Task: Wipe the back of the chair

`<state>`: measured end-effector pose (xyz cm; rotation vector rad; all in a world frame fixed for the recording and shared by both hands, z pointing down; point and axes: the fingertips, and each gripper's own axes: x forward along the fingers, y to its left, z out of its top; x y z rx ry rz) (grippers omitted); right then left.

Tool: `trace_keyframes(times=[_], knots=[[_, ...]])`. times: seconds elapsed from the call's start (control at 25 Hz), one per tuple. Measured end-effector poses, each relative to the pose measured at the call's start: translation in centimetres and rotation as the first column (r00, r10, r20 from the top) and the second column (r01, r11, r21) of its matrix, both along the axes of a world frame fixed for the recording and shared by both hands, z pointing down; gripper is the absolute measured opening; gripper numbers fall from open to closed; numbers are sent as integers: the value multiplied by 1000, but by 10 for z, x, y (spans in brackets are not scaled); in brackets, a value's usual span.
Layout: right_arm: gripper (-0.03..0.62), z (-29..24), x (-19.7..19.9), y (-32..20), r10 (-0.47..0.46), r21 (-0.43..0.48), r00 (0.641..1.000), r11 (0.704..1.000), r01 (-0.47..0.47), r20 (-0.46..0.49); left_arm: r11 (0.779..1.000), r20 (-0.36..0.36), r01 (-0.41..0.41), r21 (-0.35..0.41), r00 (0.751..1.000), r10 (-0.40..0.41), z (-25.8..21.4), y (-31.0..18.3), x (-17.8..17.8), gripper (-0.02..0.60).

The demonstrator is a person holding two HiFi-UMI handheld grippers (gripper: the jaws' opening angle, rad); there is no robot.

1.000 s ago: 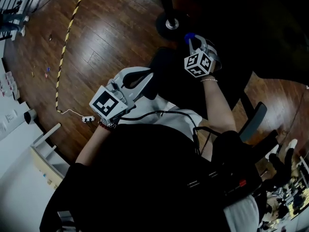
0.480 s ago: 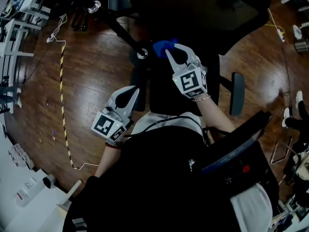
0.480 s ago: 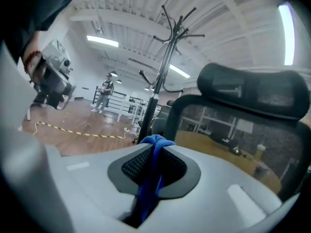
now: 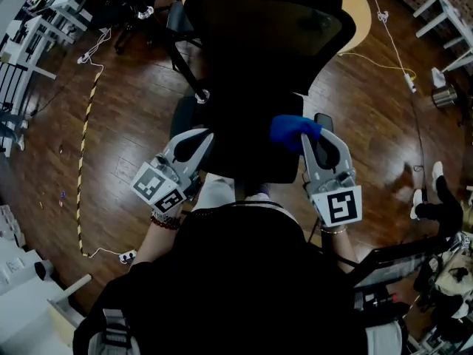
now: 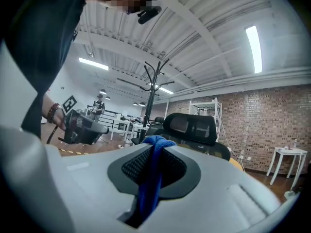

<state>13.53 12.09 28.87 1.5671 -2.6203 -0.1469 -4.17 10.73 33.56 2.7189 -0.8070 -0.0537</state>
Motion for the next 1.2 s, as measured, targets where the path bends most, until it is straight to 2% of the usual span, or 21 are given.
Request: trace_keyframes(times=[0.12, 0.28, 0.36, 0.48, 0.56, 0.68, 0.92, 1.2], knots=[[34, -6, 38, 46, 29, -19, 999, 999, -30, -37, 998, 46, -49, 46, 998, 47, -2, 39, 35, 5], [34, -18, 71, 78, 95, -17, 995, 995, -96, -17, 996, 1, -75, 58, 997, 75, -22, 58, 61, 5], [32, -24, 73, 85, 142, -20, 990, 990, -141, 6, 991, 20, -112, 79, 994, 110, -28, 61, 68, 5], [32, -32, 69, 95, 200, -21, 979, 980, -200, 37, 982, 49, -166, 92, 986, 162, -32, 59, 74, 5], [32, -39, 63, 99, 207, -16, 977, 978, -206, 46, 975, 47, -193, 114, 981, 189, -44, 60, 78, 5], [32, -46, 51, 92, 191, -1, 981, 982, -191, 24, 968, 50, -212, 134, 977, 207, -58, 66, 81, 5], [32, -56, 11, 74, 144, 50, 989, 988, -144, 18, 968, 29, -200, 148, 980, 198, -65, 65, 60, 5], [32, -55, -10, 59, 74, 61, 997, 995, -76, 28, 961, 56, -214, 176, 977, 208, -72, 65, 58, 5]])
